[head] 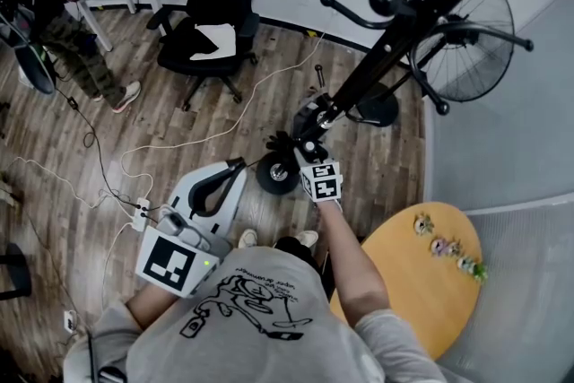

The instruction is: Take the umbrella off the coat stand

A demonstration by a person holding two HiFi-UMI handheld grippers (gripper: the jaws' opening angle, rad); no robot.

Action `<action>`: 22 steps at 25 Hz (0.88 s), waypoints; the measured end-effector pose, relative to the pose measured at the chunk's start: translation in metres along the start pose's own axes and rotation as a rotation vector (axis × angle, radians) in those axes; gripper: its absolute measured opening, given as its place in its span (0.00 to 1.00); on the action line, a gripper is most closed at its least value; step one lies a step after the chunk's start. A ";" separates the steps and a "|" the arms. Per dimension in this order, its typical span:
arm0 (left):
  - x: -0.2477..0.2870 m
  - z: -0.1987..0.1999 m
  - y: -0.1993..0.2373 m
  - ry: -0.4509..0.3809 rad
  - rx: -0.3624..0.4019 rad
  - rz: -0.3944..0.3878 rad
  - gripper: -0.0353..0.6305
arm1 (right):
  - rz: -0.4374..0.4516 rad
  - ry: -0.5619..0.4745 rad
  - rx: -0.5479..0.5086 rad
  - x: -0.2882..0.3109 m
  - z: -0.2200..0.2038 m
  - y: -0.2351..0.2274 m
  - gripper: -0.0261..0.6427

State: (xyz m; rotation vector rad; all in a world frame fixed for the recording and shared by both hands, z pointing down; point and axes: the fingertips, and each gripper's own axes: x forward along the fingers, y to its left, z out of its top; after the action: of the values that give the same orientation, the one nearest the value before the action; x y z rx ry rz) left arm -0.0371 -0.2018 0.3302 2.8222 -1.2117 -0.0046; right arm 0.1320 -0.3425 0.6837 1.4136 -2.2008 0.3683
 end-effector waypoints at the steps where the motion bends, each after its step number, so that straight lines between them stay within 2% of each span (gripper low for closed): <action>1: 0.000 0.000 0.000 0.001 0.000 -0.001 0.06 | 0.000 0.002 -0.004 -0.001 0.001 0.001 0.36; 22: -0.009 0.001 0.003 -0.006 0.000 -0.025 0.06 | 0.012 -0.029 -0.039 -0.028 0.026 0.030 0.36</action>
State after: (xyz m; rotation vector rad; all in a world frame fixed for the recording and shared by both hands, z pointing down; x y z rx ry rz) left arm -0.0454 -0.1974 0.3296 2.8389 -1.1780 -0.0146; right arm 0.1076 -0.3210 0.6481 1.3934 -2.2282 0.3097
